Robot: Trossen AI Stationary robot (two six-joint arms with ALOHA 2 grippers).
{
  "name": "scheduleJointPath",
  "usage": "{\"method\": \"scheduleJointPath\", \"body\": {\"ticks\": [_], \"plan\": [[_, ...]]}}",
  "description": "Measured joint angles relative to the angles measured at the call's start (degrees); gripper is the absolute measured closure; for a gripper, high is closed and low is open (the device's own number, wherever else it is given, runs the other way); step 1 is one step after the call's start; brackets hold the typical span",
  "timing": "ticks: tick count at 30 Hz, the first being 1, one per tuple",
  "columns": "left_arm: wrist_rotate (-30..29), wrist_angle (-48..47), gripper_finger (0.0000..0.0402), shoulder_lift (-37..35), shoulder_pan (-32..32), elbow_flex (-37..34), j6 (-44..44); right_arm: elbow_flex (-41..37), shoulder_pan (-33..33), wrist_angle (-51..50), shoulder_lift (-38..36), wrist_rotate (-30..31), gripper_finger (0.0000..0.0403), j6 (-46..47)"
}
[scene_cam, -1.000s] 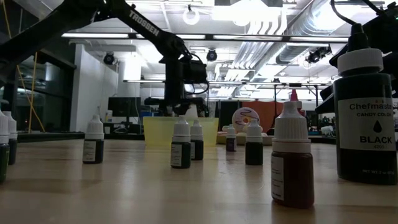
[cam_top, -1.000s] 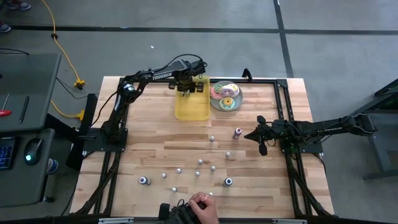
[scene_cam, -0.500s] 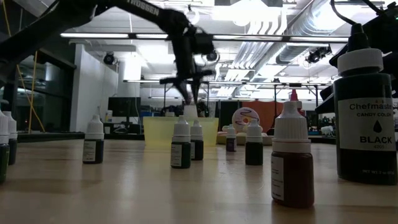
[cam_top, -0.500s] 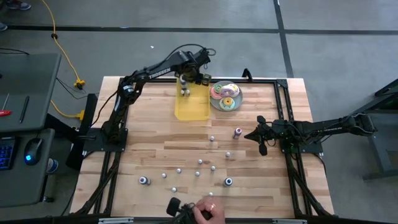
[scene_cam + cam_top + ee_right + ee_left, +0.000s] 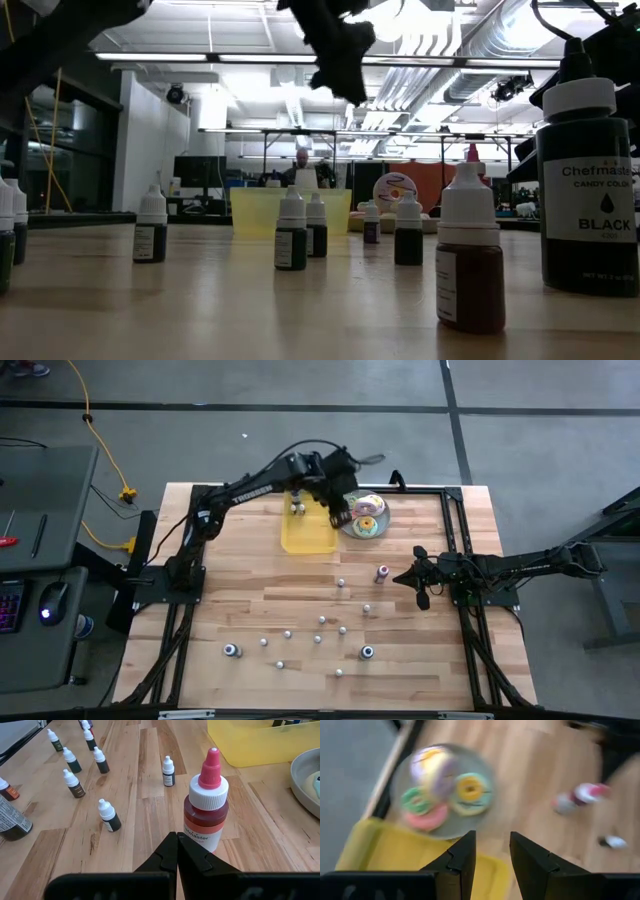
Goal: Pick & Place food coloring
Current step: Put the big pink food coloring bottle into the bin
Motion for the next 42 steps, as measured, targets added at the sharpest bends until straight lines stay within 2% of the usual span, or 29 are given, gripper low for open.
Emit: {"method": "scheduleJointPath", "body": {"ticks": [7, 19, 23, 29, 32, 42], "plan": [[-2.0, 2.5, 0.0286, 0.0, -5.9, 0.1, 1.6, 0.0, 0.0, 0.0, 0.0, 0.0, 0.0402, 0.0], [-0.3, 3.4, 0.0280, 4.2, -12.3, 0.1, 3.4, 0.0, 0.0, -0.1, 0.0, 0.0, 0.0402, 0.0], [-0.3, 5.0, 0.0245, 5.3, -13.5, 0.1, 4.4, 0.0, 0.0, -0.2, 0.0, 0.0, 0.0402, 0.0], [-0.2, 8.4, 0.0168, 7.4, -15.4, 0.2, 4.6, 0.0, 0.0, 0.0, 0.0, 0.0, 0.0402, 0.0], [1.6, 9.1, 0.0140, 8.1, -15.8, 0.2, 5.1, 0.0, 0.0, 0.0, 0.0, 0.0, 0.0402, 0.0], [3.7, 17.0, 0.0127, 8.0, -15.5, 0.2, 1.5, 0.0, 0.0, 0.0, 0.0, 0.0, 0.0402, 0.0]]}}
